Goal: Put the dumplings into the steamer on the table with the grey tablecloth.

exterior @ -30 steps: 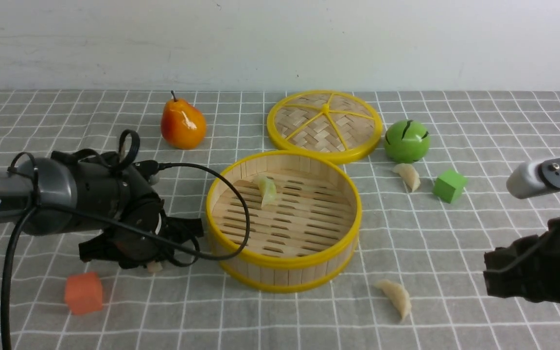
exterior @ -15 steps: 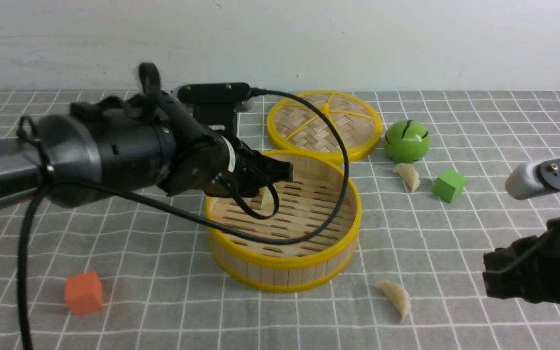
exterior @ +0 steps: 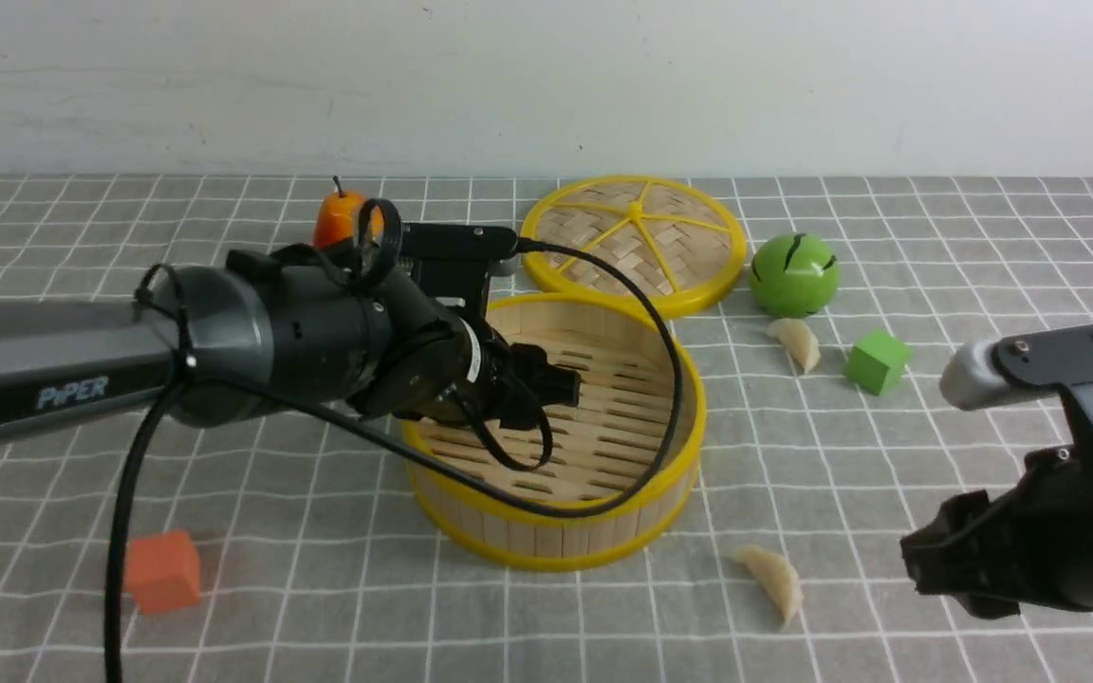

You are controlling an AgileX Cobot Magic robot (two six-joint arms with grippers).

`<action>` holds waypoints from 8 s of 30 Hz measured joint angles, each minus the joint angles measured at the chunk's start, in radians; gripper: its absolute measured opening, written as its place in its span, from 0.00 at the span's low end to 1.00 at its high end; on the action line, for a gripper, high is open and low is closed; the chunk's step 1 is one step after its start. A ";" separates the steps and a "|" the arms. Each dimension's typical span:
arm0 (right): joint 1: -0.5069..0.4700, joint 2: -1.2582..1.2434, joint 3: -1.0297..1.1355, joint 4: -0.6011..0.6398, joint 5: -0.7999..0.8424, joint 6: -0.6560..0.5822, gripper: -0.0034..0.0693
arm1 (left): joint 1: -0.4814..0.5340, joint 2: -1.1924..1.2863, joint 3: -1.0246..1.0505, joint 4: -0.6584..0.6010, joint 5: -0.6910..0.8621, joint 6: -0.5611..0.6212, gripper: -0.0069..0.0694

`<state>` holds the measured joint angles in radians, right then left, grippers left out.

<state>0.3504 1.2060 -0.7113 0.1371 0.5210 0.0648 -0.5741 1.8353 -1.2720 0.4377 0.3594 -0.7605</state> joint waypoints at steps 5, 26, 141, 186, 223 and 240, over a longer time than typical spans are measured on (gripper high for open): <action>0.000 0.150 -0.079 0.041 0.042 -0.081 0.64 | -0.051 -0.223 0.000 0.000 0.172 0.070 0.62; 0.021 0.616 -0.435 0.186 0.174 -0.250 0.28 | -0.108 -1.450 0.598 0.001 0.522 0.106 0.07; 0.112 -0.696 0.380 -0.192 -0.698 -0.144 0.02 | -0.108 -1.606 0.978 0.156 0.194 0.055 0.14; -0.283 -1.217 0.729 -0.013 -0.126 -0.003 0.05 | -0.108 -1.606 0.978 0.159 0.202 0.055 0.19; -0.287 -1.217 0.728 -0.010 -0.126 0.001 0.10 | 0.386 -1.846 1.301 -0.396 0.037 0.565 0.07; -0.287 -1.217 0.728 -0.010 -0.126 0.001 0.13 | 0.386 -1.846 1.301 -0.404 0.046 0.569 0.07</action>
<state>0.0629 -0.0114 0.0163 0.1271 0.3947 0.0657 -0.1877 -0.0105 0.0292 0.0335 0.4054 -0.1913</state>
